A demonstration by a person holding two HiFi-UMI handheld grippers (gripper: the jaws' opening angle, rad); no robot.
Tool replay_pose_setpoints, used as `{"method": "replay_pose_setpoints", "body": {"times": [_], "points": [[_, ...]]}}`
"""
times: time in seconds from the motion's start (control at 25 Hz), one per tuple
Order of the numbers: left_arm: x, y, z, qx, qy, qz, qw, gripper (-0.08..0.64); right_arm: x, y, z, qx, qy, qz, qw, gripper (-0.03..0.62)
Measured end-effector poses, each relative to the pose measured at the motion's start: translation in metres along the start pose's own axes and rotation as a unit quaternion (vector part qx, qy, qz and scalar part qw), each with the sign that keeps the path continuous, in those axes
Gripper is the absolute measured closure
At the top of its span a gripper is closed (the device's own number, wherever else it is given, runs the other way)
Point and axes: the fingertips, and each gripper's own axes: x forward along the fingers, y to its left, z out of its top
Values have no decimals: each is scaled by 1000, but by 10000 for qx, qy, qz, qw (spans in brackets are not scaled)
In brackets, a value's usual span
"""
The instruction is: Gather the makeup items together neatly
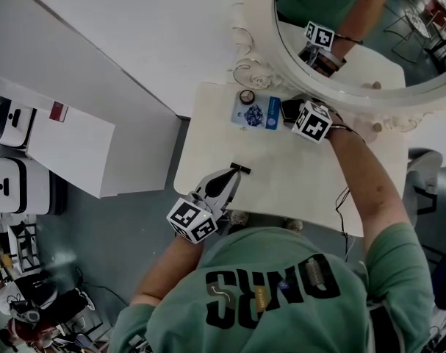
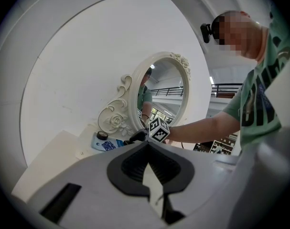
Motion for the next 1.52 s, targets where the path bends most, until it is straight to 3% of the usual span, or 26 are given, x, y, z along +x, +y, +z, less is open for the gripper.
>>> {"method": "replay_pose_setpoints", "body": {"times": [0.16,0.36,0.56,0.68,1.04,1.16,1.24,1.32,1.4,1.52], "points": [[-4,5,1,-36,-60,29,10000,560,3,2,0,-194,417,184,9988,334],[-12,10,0,-121,-120,74,9998,560,2,5,0,-138,547,128,9983,334],[-17,12,-1,-159,-150,93,9997,560,-5,30,-8,-1160,1081,752,9845,281],[-18,14,-2,-195,-182,126,9996,560,-2,32,-9,-1644,1280,816,9746,267],[-28,16,-4,-222,-220,187,9993,560,5,32,9,-2150,1308,900,9636,256],[-32,18,-3,-237,-250,224,9992,560,10,21,23,-1469,1229,655,9793,256],[-33,19,-2,-247,-286,233,9990,560,11,8,29,-595,1096,341,9916,256],[-36,19,-2,-256,-316,224,9989,560,8,-2,28,250,903,-31,9956,256],[-39,22,-1,-287,-345,233,9987,560,4,-6,17,886,820,-413,9918,252],[-42,25,-2,-292,-346,267,9986,560,3,-13,-10,2007,736,-840,9733,233]]}}
